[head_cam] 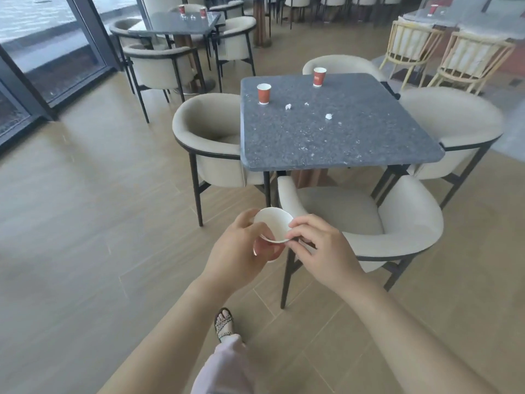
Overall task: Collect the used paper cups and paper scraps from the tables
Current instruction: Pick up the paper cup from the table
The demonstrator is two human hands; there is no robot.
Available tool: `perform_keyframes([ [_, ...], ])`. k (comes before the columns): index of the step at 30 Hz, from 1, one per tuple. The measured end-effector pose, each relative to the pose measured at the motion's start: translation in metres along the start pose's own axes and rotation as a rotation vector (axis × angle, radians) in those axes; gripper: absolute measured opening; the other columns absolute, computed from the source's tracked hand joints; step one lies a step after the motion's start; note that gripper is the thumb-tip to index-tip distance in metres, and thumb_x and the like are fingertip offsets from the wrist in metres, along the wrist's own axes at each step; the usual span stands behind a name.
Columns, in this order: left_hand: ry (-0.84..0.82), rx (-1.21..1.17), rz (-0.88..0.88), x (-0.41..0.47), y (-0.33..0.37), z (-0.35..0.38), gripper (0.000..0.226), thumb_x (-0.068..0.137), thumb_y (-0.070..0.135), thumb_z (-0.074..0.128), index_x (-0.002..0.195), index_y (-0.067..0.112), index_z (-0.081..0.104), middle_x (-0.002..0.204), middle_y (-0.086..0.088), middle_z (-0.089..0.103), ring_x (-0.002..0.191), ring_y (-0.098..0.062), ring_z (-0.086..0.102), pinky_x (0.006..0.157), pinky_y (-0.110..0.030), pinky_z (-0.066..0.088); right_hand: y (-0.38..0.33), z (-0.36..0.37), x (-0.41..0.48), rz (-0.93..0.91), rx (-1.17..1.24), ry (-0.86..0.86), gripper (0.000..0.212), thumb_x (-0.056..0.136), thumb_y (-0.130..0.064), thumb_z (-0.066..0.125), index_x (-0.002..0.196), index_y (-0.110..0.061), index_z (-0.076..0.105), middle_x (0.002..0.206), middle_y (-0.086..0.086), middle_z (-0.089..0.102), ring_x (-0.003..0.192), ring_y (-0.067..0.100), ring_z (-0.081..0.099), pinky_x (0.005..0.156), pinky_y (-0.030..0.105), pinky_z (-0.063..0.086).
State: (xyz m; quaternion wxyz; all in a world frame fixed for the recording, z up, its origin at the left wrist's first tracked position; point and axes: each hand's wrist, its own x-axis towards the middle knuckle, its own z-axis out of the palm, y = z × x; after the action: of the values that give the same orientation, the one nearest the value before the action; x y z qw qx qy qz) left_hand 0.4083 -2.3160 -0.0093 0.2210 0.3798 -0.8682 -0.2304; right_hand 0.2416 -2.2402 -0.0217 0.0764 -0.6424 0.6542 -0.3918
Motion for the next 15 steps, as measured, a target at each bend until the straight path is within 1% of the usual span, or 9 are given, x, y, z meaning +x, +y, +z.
perform_keyframes([
  [2, -0.013, -0.008, 0.008, 0.018, -0.005, 0.005, 0.019, 0.080, 0.030, 0.066, 0.096, 0.021, 0.061, 0.132, 0.003, 0.048, 0.094, -0.019, 0.061, 0.068, -0.030, 0.050, 0.013, 0.003, 0.012, 0.029, -0.005, 0.002, 0.006, 0.078, -0.013, 0.071, 0.082, -0.017, 0.069, 0.096, -0.007, 0.062, 0.083, 0.005, 0.057, 0.072, 0.018, 0.047],
  [3, -0.019, -0.011, 0.008, 0.028, -0.009, 0.007, 0.021, 0.080, 0.029, 0.066, 0.099, 0.022, 0.061, 0.132, 0.004, 0.048, 0.090, -0.019, 0.062, 0.067, -0.030, 0.050, 0.019, 0.006, 0.019, 0.038, -0.014, 0.002, 0.006, 0.079, -0.012, 0.071, 0.082, -0.017, 0.069, 0.096, -0.007, 0.062, 0.083, 0.002, 0.055, 0.073, 0.016, 0.046],
  [4, -0.023, -0.015, 0.006, 0.038, -0.015, 0.008, 0.024, 0.080, 0.028, 0.066, 0.103, 0.023, 0.060, 0.131, 0.005, 0.048, 0.088, -0.019, 0.061, 0.067, -0.030, 0.051, 0.026, 0.010, 0.028, 0.046, -0.024, 0.002, 0.006, 0.079, -0.012, 0.071, 0.082, -0.016, 0.069, 0.096, -0.007, 0.062, 0.082, -0.002, 0.052, 0.073, 0.011, 0.043],
  [6, -0.030, -0.011, 0.006, 0.059, -0.031, 0.011, 0.027, 0.081, 0.026, 0.065, 0.107, 0.022, 0.059, 0.132, 0.005, 0.047, 0.091, -0.019, 0.061, 0.067, -0.033, 0.052, 0.038, 0.021, 0.049, 0.065, -0.032, -0.003, 0.007, 0.078, -0.011, 0.071, 0.082, -0.016, 0.068, 0.096, -0.006, 0.062, 0.082, -0.006, 0.046, 0.073, 0.002, 0.035],
  [8, -0.051, 0.012, 0.004, 0.083, -0.054, 0.011, 0.028, 0.083, 0.024, 0.063, 0.110, 0.024, 0.058, 0.135, 0.004, 0.044, 0.098, -0.019, 0.060, 0.070, -0.035, 0.053, 0.051, 0.036, 0.075, 0.077, -0.032, -0.010, 0.008, 0.078, -0.010, 0.071, 0.082, -0.017, 0.068, 0.096, -0.006, 0.063, 0.083, -0.008, 0.043, 0.073, -0.002, 0.031],
  [11, -0.081, 0.039, 0.009, 0.126, -0.094, 0.008, 0.032, 0.084, 0.027, 0.062, 0.115, 0.025, 0.056, 0.139, 0.004, 0.039, 0.103, -0.019, 0.059, 0.073, -0.035, 0.053, 0.068, 0.064, 0.125, 0.069, -0.022, -0.016, 0.009, 0.077, -0.010, 0.071, 0.080, -0.017, 0.067, 0.095, -0.006, 0.063, 0.082, -0.009, 0.042, 0.074, -0.002, 0.031],
  [14, -0.136, 0.097, 0.039, 0.175, -0.134, -0.001, 0.044, 0.083, 0.031, 0.062, 0.125, 0.027, 0.049, 0.144, 0.004, 0.033, 0.111, -0.017, 0.055, 0.075, -0.036, 0.054, 0.084, 0.091, 0.183, 0.070, -0.008, -0.017, 0.011, 0.077, -0.010, 0.072, 0.079, -0.019, 0.066, 0.092, -0.007, 0.063, 0.079, -0.009, 0.043, 0.073, 0.000, 0.031],
  [15, -0.149, 0.113, 0.052, 0.190, -0.147, -0.004, 0.047, 0.083, 0.032, 0.061, 0.128, 0.027, 0.046, 0.145, 0.004, 0.031, 0.113, -0.015, 0.053, 0.075, -0.034, 0.054, 0.089, 0.099, 0.200, 0.074, -0.006, -0.025, 0.011, 0.077, -0.011, 0.072, 0.079, -0.020, 0.065, 0.092, -0.007, 0.063, 0.077, -0.008, 0.044, 0.073, 0.001, 0.032],
])
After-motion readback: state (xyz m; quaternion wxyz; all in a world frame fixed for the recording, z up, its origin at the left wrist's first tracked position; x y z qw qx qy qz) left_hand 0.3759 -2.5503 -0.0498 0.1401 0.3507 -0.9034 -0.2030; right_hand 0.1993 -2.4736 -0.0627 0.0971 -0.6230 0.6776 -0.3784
